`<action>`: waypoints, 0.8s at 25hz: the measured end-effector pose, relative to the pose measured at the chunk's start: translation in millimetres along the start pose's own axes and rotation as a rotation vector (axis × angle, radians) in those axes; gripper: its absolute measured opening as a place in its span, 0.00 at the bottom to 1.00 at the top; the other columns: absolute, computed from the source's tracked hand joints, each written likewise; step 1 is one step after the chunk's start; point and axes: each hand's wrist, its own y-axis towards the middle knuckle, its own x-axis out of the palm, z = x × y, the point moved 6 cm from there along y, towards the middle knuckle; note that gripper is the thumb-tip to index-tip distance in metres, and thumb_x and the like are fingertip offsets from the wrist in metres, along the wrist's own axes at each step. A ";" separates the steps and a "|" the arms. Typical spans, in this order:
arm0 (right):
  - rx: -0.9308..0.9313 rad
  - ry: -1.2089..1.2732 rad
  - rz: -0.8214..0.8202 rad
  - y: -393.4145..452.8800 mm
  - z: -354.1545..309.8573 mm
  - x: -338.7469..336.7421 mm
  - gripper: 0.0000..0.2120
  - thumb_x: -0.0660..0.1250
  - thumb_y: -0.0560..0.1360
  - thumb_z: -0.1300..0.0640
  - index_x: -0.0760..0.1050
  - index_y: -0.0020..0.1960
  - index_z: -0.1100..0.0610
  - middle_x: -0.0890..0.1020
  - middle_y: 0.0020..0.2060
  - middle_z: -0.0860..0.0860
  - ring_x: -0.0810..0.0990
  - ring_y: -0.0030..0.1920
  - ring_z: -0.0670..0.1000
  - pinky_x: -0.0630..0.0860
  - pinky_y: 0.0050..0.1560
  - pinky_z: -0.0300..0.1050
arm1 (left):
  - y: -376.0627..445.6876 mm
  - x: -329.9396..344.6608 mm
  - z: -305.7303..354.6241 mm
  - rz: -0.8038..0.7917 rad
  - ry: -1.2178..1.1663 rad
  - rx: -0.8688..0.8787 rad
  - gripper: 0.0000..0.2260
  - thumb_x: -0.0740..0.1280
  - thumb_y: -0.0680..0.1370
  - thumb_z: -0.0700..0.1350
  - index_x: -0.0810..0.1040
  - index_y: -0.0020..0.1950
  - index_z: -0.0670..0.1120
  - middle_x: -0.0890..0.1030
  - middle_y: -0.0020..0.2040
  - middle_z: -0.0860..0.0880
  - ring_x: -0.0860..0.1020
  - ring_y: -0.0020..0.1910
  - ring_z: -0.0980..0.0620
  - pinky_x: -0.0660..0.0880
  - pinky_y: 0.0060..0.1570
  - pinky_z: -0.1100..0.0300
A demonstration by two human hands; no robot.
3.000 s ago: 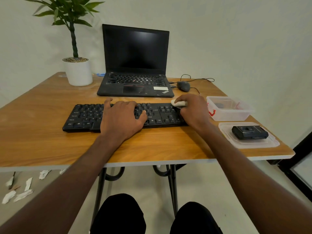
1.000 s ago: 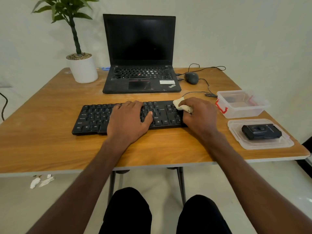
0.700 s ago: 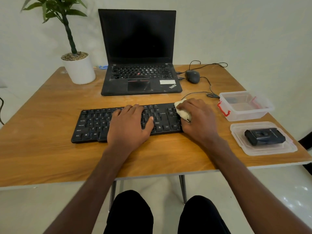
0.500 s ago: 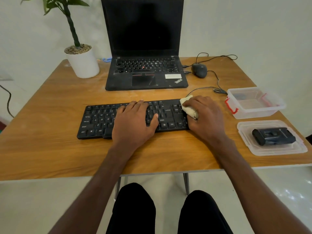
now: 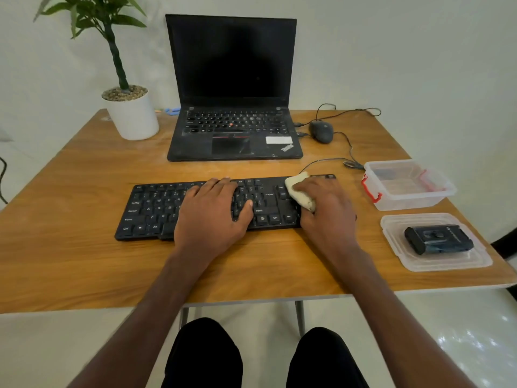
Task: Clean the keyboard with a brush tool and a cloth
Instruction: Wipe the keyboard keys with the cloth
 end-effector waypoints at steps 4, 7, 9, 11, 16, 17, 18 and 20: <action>0.174 -0.133 0.039 -14.4 11.0 -16.3 0.25 0.72 0.71 0.67 0.82 0.65 0.49 0.82 0.65 0.45 0.75 0.67 0.53 0.69 0.64 0.57 | 0.0 1.0 -0.9 -0.004 0.007 0.005 0.29 0.54 0.85 0.65 0.74 0.77 0.47 0.74 0.78 0.46 0.70 0.78 0.46 0.62 0.77 0.44; 0.323 -0.253 0.107 -7.0 23.5 -30.7 0.24 0.73 0.72 0.66 0.81 0.67 0.52 0.81 0.66 0.48 0.74 0.64 0.56 0.70 0.62 0.56 | 0.6 -0.1 0.2 -0.009 0.005 0.006 0.29 0.55 0.85 0.65 0.74 0.77 0.47 0.75 0.77 0.46 0.71 0.77 0.46 0.63 0.77 0.44; 0.261 -0.226 -0.016 2.8 17.7 -21.1 0.25 0.73 0.74 0.65 0.78 0.70 0.54 0.80 0.67 0.50 0.73 0.63 0.56 0.71 0.63 0.53 | 0.8 -0.3 0.1 -0.003 0.002 0.003 0.29 0.54 0.85 0.65 0.75 0.76 0.47 0.76 0.76 0.46 0.71 0.77 0.46 0.63 0.76 0.43; 0.255 -0.215 -0.074 12.5 17.0 -18.1 0.24 0.72 0.76 0.64 0.77 0.71 0.56 0.80 0.66 0.53 0.73 0.63 0.56 0.72 0.62 0.51 | 1.1 -1.0 -0.3 -0.001 -0.004 0.002 0.30 0.53 0.84 0.66 0.75 0.75 0.47 0.76 0.76 0.46 0.72 0.77 0.46 0.64 0.76 0.43; 0.199 -0.306 -0.206 30.2 31.4 -27.3 0.21 0.76 0.73 0.61 0.82 0.66 0.56 0.81 0.59 0.53 0.78 0.58 0.56 0.78 0.57 0.51 | 1.2 -0.1 0.2 0.003 -0.015 0.004 0.31 0.54 0.82 0.65 0.76 0.75 0.47 0.77 0.75 0.46 0.73 0.76 0.46 0.65 0.75 0.42; 0.210 -0.260 -0.196 33.4 32.4 -29.9 0.20 0.76 0.73 0.62 0.83 0.65 0.55 0.82 0.58 0.53 0.80 0.57 0.56 0.78 0.55 0.49 | 1.2 -0.6 0.3 0.006 -0.017 0.004 0.31 0.54 0.82 0.65 0.76 0.74 0.47 0.78 0.75 0.46 0.73 0.75 0.46 0.65 0.75 0.42; 0.224 -0.220 -0.168 36.1 33.2 -30.7 0.20 0.75 0.73 0.63 0.83 0.65 0.55 0.83 0.57 0.53 0.81 0.56 0.56 0.77 0.53 0.48 | 1.2 -1.1 0.2 0.009 -0.019 0.001 0.30 0.54 0.82 0.65 0.77 0.74 0.47 0.78 0.74 0.46 0.73 0.75 0.46 0.65 0.75 0.43; 0.217 -0.205 -0.184 37.3 25.6 -27.3 0.21 0.74 0.73 0.62 0.82 0.66 0.55 0.82 0.59 0.52 0.80 0.57 0.55 0.76 0.53 0.46 | 1.5 -1.9 0.8 0.009 -0.023 -0.007 0.30 0.54 0.82 0.65 0.77 0.74 0.47 0.78 0.74 0.47 0.74 0.75 0.46 0.66 0.75 0.43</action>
